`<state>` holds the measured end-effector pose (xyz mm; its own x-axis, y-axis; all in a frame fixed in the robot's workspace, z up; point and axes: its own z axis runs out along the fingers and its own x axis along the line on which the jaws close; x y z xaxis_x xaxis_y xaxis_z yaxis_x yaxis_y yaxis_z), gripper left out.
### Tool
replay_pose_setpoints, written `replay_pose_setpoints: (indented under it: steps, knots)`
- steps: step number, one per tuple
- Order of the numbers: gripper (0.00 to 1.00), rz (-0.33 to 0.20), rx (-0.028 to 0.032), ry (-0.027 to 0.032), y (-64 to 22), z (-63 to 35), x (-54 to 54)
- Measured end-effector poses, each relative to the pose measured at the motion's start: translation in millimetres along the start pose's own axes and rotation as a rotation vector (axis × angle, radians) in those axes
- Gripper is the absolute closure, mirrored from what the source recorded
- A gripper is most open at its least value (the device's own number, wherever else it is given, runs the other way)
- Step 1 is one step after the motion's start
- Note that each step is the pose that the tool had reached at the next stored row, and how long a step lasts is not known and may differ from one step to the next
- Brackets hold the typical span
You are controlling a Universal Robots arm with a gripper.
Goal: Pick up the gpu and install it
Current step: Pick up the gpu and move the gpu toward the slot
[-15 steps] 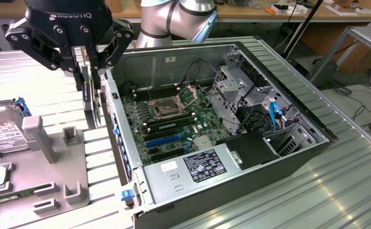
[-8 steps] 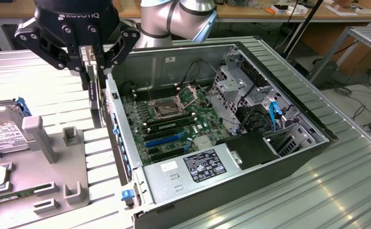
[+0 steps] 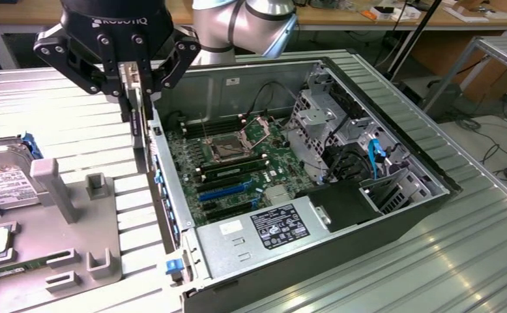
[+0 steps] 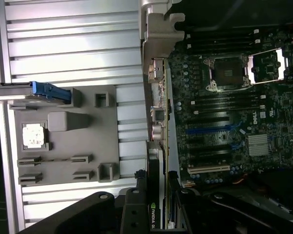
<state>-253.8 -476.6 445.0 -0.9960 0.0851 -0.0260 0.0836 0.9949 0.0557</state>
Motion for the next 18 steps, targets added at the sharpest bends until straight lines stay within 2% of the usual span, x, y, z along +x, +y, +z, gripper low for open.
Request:
replay_pose_setpoints:
  steps: [18]
  knots:
    - [0.73,0.0,0.0,0.0,2.0,0.7,-24.0]
